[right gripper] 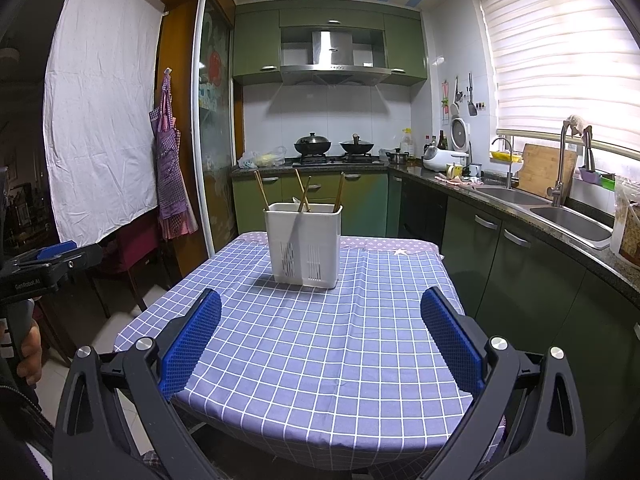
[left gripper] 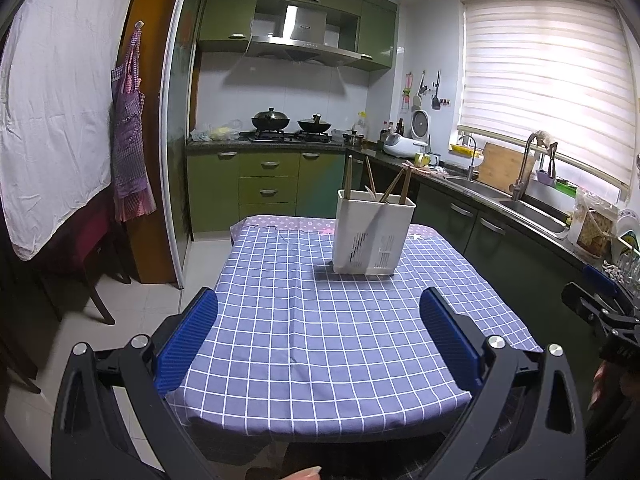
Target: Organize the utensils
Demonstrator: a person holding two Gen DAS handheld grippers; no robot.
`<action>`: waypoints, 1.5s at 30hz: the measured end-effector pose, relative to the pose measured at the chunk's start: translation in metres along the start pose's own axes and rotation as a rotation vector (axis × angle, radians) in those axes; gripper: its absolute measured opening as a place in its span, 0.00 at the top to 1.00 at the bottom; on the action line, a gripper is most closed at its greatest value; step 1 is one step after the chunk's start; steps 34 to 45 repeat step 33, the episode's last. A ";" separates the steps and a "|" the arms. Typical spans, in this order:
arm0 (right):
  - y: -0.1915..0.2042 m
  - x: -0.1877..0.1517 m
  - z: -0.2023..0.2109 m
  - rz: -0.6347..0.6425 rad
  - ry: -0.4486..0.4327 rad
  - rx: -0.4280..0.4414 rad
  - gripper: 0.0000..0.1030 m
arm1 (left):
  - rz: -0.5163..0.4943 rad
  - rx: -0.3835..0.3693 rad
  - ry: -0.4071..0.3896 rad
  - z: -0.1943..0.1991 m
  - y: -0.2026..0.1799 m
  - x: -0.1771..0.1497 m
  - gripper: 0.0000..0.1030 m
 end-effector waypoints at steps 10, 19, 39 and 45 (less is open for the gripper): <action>0.000 0.000 0.000 -0.001 0.002 0.001 0.05 | 0.003 -0.039 0.017 -0.002 -0.004 -0.002 0.07; 0.000 -0.001 -0.007 0.001 0.015 0.006 0.05 | -0.011 -0.106 0.000 -0.001 -0.012 0.001 0.06; 0.001 -0.001 -0.013 -0.003 0.027 0.007 0.05 | 0.002 -0.029 0.040 -0.018 -0.004 -0.002 0.06; 0.001 -0.001 -0.013 -0.003 0.027 0.007 0.05 | 0.002 -0.029 0.040 -0.018 -0.004 -0.002 0.06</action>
Point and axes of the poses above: each gripper's, at about its wrist camera, not at the fingertips, and z roughly against the way its jaws point, y to its left, x to its top, the point moved 8 cm from there along -z, roughly the way its jaws point, and after that the axes turned 11 degrees about y, right-handed, at the moved point
